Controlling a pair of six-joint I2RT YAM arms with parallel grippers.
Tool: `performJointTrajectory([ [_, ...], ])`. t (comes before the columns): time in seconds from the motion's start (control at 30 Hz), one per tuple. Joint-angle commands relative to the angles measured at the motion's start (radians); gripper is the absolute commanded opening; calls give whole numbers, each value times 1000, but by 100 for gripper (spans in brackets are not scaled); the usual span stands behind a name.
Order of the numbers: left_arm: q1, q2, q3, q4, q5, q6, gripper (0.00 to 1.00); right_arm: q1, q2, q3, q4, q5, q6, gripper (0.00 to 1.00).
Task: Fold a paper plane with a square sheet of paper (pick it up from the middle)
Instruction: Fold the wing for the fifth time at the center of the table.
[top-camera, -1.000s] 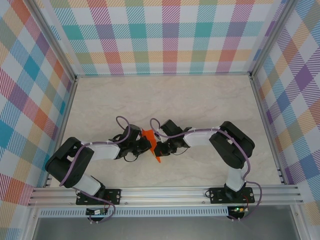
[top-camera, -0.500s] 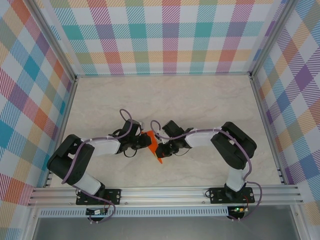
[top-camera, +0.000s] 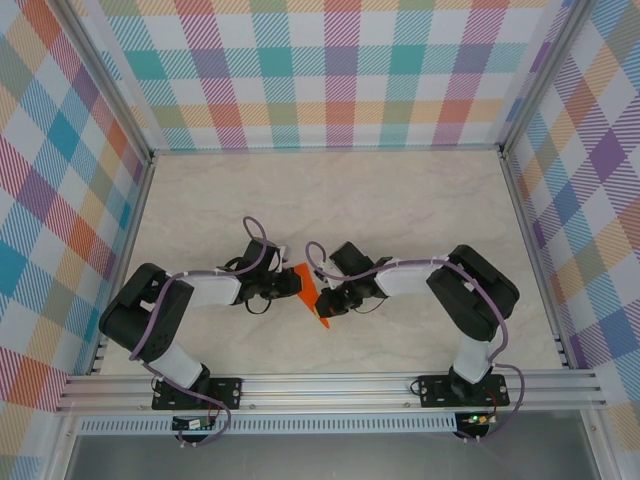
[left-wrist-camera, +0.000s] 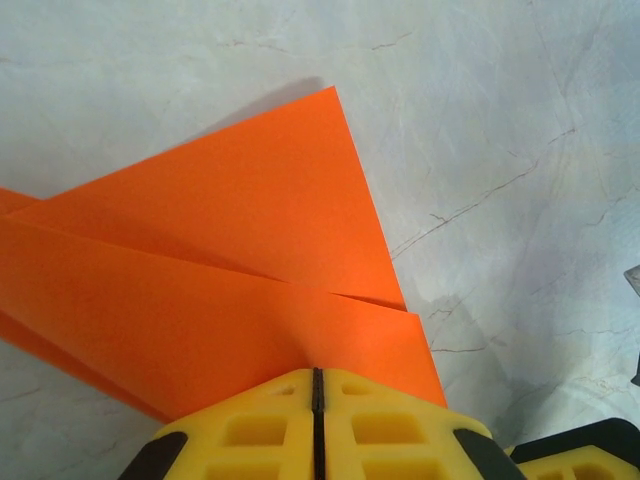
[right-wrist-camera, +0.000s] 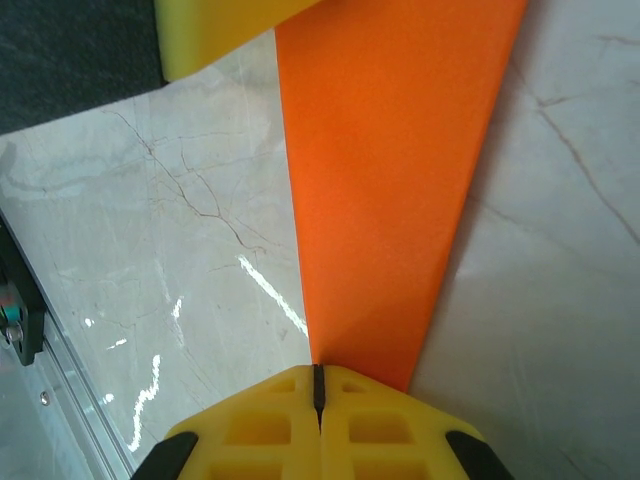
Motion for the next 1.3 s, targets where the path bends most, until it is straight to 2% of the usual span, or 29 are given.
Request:
performJointTrajectory([
  [0.0,44,43,5,-42,-89,55,8,-12,28,-76,-245,79,-29,0],
  [0.17,86,58,24,-58,-100,75,8,-26,19,-93,-262,79,-34,0],
  [0.5,178,73,16,-28,-167,13,8,-45,20,-115,-266,79,-41,0],
  [0.77,259,65,72,-62,-132,-17,9,-48,26,-115,-264,77,-40,0],
  [1.0,238,-46,94,-92,-60,-43,12,-48,27,-108,-264,63,-29,0],
  [1.2,121,-275,6,-141,-236,-121,12,-48,38,-98,-263,56,-21,0],
  [1.27,81,-350,-45,-109,-239,-165,13,-48,43,-95,-264,52,-19,0],
])
